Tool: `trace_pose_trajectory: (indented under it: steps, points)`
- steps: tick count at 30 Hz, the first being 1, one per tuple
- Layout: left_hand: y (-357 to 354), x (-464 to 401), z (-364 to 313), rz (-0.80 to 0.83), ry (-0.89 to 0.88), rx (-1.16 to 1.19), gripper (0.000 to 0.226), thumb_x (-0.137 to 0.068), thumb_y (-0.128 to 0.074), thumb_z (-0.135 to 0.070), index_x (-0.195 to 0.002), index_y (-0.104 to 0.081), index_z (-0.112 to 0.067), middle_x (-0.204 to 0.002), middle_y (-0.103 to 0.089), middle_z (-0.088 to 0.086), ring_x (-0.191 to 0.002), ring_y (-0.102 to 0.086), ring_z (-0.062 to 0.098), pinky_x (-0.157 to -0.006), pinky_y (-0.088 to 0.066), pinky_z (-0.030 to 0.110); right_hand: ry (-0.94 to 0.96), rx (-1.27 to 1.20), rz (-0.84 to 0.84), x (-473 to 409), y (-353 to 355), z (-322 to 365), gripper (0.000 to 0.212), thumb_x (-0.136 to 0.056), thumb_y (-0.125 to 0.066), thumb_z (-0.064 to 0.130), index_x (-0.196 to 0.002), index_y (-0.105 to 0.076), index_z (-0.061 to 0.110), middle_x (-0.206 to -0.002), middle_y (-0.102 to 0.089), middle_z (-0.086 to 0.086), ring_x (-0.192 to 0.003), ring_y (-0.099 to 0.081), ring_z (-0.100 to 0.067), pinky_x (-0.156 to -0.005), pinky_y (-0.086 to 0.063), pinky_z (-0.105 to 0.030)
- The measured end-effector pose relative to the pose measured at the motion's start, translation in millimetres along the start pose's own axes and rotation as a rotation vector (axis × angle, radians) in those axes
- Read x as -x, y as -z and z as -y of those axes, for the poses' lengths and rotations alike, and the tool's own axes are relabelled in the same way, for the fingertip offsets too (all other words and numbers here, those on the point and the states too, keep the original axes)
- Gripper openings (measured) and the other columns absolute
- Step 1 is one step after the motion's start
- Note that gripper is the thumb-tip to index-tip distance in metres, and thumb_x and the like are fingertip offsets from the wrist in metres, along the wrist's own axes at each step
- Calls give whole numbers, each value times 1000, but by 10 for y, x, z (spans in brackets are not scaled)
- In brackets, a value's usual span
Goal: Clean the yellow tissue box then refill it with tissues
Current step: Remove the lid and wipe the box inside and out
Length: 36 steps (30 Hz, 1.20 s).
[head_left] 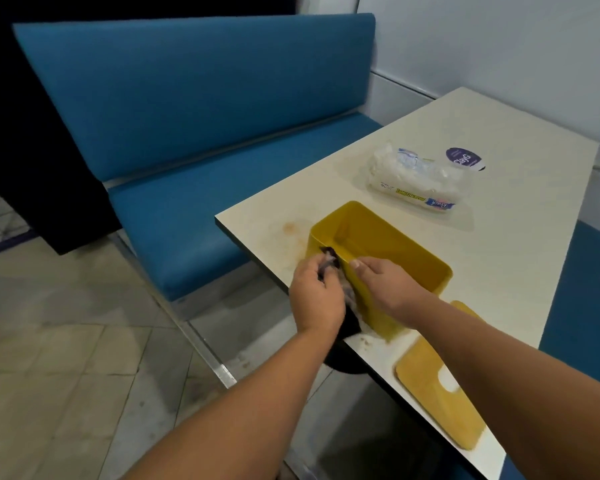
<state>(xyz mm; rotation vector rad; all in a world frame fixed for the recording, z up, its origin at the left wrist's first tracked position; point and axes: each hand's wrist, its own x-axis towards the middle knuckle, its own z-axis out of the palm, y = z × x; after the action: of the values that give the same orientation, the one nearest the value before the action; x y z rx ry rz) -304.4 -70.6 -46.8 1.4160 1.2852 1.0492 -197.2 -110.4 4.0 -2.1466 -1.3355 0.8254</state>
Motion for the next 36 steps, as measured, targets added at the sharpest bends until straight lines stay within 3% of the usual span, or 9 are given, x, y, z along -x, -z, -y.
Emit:
trace_pose_trajectory:
  steps: [3,7,13,15,18,25,29,32,36]
  points:
    - [-9,127,35,99,-56,-19,19,-93,-58,-15,-109,-69,-18,-103,-63,-5,-94,-60,14,-86,-51,27,-16,27,15,15,5,18,42,-104,-34,38,-99,-64,9,-97,-67,-11,-96,-60,-31,-88,-47,-46]
    - [159,-319,136,46,104,-20,13,-95,-56,-20,-101,-66,-23,-100,-64,-6,-92,-61,14,-81,-53,33,-66,102,6,22,4,64,46,-104,-32,40,-123,-59,8,-123,-62,-11,-115,-55,-29,-97,-42,-38]
    - [393,-217,179,120,169,-2,21,-95,-57,-18,-80,-58,-32,-82,-62,-8,-76,-57,6,-60,-44,20,-120,121,16,11,8,77,48,-103,-31,44,-137,-53,18,-140,-54,-3,-125,-49,-23,-100,-35,-29]
    - [325,-156,194,173,186,30,8,-95,-58,-21,-94,-63,-27,-92,-66,-6,-83,-60,7,-67,-48,20,-127,134,9,8,1,94,49,-103,-31,44,-139,-51,17,-143,-51,-2,-130,-46,-21,-97,-32,-25]
    - [192,-212,166,171,210,93,17,-96,-58,-26,-112,-61,-24,-104,-65,-4,-94,-63,11,-82,-55,32,-138,149,-4,-6,-8,85,49,-103,-32,42,-141,-49,16,-145,-49,-2,-132,-44,-20,-97,-30,-23]
    - [95,-189,121,161,109,73,15,-94,-60,-25,-109,-62,-23,-98,-65,-6,-90,-62,11,-81,-55,32,-110,140,-1,8,-9,66,43,-103,-33,42,-127,-60,19,-126,-62,-2,-115,-55,-20,-94,-42,-31]
    - [130,-340,115,49,142,79,9,-95,-58,-23,-103,-63,-22,-93,-64,-8,-87,-62,11,-77,-55,33,-108,143,-4,10,-14,77,46,-103,-32,42,-133,-56,17,-132,-59,-4,-118,-53,-21,-93,-38,-28]
    - [144,-340,127,78,96,66,15,-95,-59,-24,-108,-65,-21,-96,-66,-7,-88,-62,9,-75,-53,26,-112,149,1,8,-19,77,46,-104,-32,43,-134,-55,17,-132,-59,-5,-118,-53,-21,-94,-39,-29]
    - [265,-455,211,112,218,4,15,-96,-56,-24,-84,-64,-26,-78,-64,-4,-77,-62,18,-64,-50,33,-111,178,30,18,-3,94,48,-103,-30,43,-140,-50,18,-142,-52,-3,-129,-46,-22,-99,-34,-27]
